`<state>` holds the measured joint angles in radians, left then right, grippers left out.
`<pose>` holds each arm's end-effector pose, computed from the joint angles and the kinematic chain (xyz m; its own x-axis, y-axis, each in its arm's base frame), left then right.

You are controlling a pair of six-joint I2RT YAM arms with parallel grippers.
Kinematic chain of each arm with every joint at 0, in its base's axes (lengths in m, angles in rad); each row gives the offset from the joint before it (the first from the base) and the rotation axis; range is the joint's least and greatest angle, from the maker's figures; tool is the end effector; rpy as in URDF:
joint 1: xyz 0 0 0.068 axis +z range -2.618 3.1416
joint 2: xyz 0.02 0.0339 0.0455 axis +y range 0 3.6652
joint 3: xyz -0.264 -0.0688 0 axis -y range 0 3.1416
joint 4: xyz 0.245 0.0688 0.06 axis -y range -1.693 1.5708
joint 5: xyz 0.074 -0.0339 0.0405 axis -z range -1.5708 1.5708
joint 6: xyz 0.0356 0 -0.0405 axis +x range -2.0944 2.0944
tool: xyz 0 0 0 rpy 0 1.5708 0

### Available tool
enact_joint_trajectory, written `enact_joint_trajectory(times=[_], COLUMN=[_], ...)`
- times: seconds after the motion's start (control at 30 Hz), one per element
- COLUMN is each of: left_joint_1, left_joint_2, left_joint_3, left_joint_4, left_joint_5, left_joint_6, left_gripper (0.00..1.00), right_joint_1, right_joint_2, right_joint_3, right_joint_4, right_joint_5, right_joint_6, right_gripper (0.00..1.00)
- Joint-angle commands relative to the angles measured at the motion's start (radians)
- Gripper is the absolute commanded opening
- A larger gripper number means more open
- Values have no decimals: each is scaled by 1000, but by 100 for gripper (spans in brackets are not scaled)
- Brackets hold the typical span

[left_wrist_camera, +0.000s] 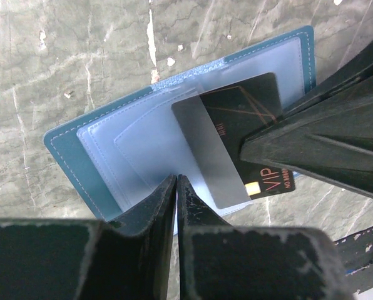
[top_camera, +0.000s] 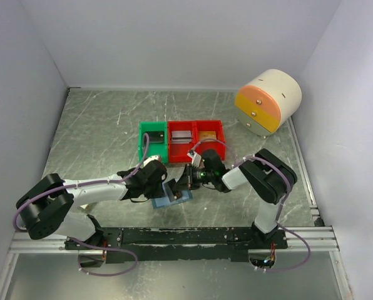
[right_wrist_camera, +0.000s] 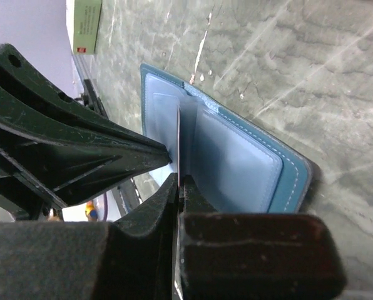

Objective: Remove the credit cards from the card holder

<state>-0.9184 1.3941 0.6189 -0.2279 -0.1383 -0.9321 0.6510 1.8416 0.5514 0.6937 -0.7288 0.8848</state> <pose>0.1553 -0.1951 0.1527 -0.9009 -0.1306 -0.4139 0.0314 0.9315 -0.3624 0.2237 0.2002 0.0926 -0.9720 -0.0148 -0.2346 -0.2182 0.4278 0.8771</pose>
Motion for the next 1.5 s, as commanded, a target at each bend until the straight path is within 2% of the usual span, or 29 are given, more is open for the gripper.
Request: enact_joint_trajectory(times=[0.0, 0.3, 0.53, 0.63, 0.8, 0.87, 0.97, 1.13, 1.3, 1.47], left_joint_1=[-13, -13, -14, -15, -13, -11, 10, 147, 392, 644], left_joint_2=[-5, -64, -140, -182, -221, -232, -244, -283, -368, -389], left_joint_3=[-20, -24, -5, 9, 56, 87, 137, 226, 284, 317], left_joint_4=[-63, -72, -106, -144, -253, -300, -360, -466, -471, -496], left_joint_5=[-34, -59, -74, -101, -215, -257, -272, -245, -130, -138], left_joint_6=[4, 6, 13, 17, 14, 12, 38, 137, 307, 431], left_gripper=[18, 20, 31, 45, 81, 88, 94, 97, 98, 100], right_joint_1=[-21, -50, -48, -47, -47, -46, -42, -13, 56, 185], right_joint_2=[-100, -303, -450, -485, -537, -567, -623, -732, -830, -837], right_joint_3=[-1, -18, -24, -34, -48, -57, -87, -130, -147, -111], right_joint_4=[-155, -301, -369, -372, -367, -365, -335, -300, -294, -329], right_joint_5=[106, 155, 213, 227, 242, 253, 273, 316, 396, 509], right_joint_6=[-85, -152, -210, -220, -240, -251, -245, -260, -312, -407], right_gripper=[0, 0, 0, 0, 0, 0, 0, 0, 0, 0])
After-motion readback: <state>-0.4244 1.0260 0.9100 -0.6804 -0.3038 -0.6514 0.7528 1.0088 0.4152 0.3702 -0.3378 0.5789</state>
